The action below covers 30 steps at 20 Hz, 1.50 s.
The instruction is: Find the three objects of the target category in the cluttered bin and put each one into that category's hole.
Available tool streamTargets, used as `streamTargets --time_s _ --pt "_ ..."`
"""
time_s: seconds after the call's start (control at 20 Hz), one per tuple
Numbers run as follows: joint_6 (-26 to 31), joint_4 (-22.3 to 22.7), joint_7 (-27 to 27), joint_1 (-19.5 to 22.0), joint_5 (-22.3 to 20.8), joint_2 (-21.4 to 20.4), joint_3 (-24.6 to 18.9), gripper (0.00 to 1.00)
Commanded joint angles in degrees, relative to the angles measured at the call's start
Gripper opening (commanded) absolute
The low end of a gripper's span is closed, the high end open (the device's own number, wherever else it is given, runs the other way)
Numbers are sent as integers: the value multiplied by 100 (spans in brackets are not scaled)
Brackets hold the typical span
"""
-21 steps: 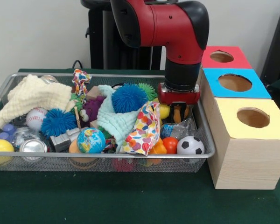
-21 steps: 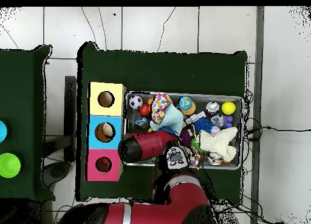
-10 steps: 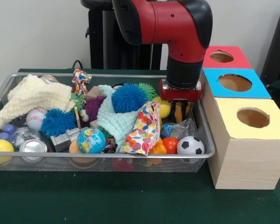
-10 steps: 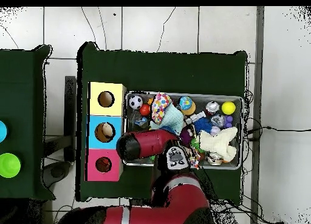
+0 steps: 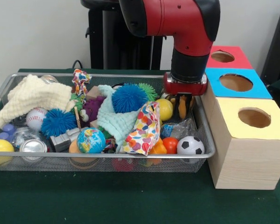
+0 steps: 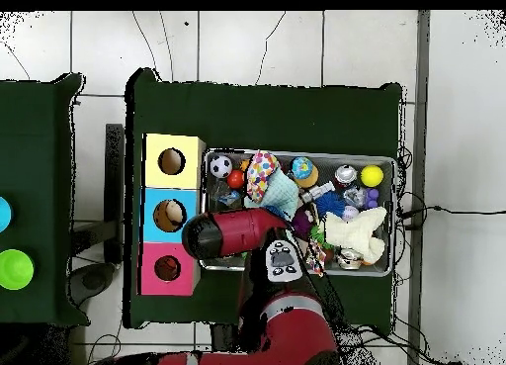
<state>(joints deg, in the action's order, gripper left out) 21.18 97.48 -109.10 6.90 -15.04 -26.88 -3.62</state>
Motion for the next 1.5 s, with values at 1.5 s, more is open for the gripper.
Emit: streamTargets --time_s 1.5 --pt "2747 -798 -669 -306 1465 -374 -495 0"
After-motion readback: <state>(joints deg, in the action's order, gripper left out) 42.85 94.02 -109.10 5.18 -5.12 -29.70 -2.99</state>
